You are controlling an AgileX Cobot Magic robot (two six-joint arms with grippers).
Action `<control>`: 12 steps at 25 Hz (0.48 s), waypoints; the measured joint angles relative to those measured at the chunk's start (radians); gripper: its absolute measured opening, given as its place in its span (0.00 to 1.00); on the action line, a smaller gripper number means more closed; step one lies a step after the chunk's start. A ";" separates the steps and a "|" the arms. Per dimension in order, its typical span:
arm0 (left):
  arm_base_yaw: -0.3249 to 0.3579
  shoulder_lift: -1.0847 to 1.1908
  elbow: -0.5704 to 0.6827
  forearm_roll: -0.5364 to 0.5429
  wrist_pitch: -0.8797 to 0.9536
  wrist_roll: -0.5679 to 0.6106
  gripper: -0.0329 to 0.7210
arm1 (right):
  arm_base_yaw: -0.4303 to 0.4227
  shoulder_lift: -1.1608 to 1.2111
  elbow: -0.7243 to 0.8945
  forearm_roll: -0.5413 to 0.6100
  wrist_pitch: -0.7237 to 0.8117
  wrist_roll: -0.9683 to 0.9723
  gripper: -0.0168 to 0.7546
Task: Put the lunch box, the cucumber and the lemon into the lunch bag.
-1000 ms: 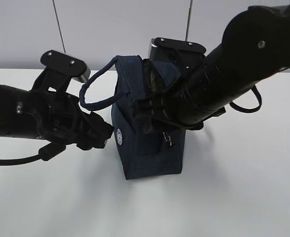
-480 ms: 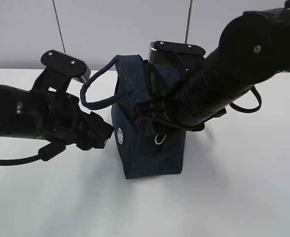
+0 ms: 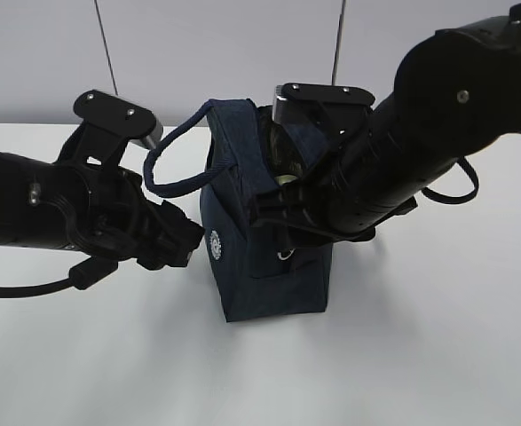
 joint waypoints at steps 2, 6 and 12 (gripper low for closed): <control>0.000 0.000 0.000 0.000 0.000 0.000 0.55 | 0.000 0.000 0.000 0.000 0.000 0.001 0.43; 0.000 0.000 0.000 0.000 0.000 0.000 0.55 | 0.000 0.000 0.000 0.000 -0.002 0.007 0.43; 0.000 0.000 0.000 0.000 0.002 0.000 0.55 | 0.000 0.000 0.000 0.030 -0.025 0.010 0.43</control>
